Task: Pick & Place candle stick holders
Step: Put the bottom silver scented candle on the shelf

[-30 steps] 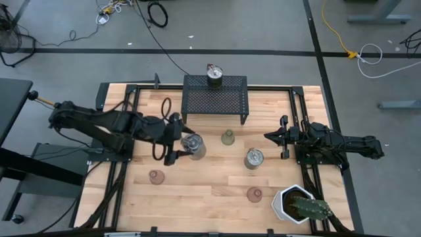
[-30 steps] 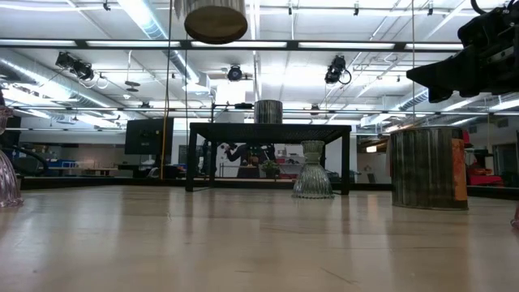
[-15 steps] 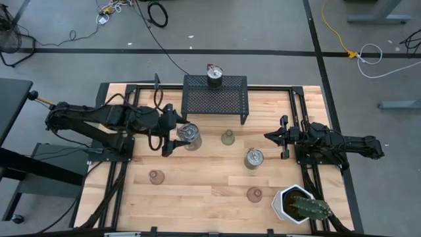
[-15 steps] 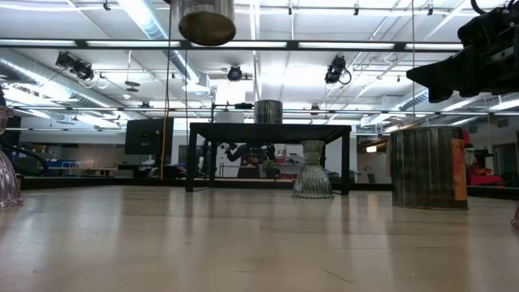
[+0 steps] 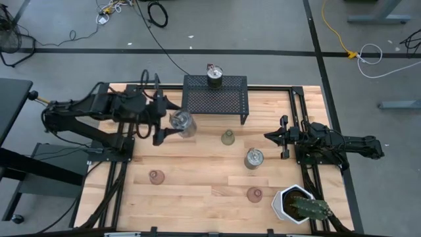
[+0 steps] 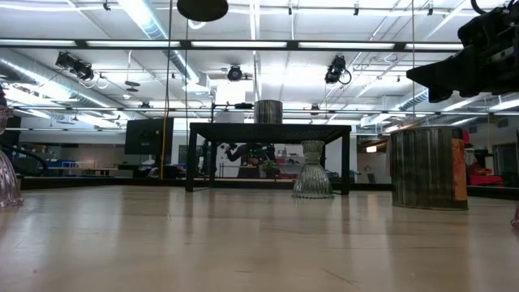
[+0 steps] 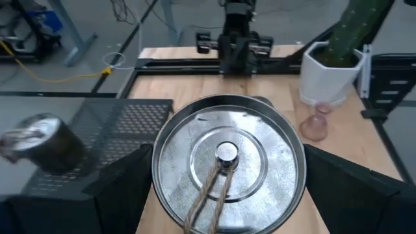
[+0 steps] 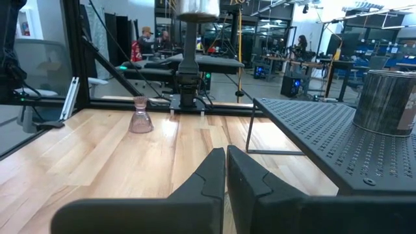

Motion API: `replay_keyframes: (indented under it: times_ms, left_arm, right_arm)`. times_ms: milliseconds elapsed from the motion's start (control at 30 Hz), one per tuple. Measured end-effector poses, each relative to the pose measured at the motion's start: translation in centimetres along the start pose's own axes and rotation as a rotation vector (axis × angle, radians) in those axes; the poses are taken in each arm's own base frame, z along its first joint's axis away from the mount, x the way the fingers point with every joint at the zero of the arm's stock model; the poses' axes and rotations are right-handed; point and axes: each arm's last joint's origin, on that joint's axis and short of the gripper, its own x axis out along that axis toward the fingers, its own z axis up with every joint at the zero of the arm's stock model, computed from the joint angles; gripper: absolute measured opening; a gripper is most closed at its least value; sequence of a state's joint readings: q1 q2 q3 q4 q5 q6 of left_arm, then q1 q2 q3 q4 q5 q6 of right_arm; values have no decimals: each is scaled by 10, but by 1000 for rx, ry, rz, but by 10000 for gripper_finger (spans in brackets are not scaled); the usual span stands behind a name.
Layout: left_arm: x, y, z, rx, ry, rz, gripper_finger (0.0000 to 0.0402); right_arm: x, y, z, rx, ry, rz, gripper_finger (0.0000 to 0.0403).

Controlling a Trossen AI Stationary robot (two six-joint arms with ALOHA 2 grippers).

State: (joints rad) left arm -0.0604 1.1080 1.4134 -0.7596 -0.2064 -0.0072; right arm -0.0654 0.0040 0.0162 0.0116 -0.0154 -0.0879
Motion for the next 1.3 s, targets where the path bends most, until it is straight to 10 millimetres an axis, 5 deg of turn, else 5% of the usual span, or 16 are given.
replay_keyframes:
  times_ms: [467, 867, 1300]
  left_arm:
    - [-8, 20, 6, 1, 23, 63, 367]
    - [-7, 45, -3, -170, 96, 250, 367]
    - [8, 71, -9, -281, 151, 369, 367]
  right_arm:
    - [0, 0, 0, 0, 0, -1, 20]
    - [0, 0, 0, 0, 0, 0, 20]
    - [0, 0, 0, 0, 1, 0, 20]
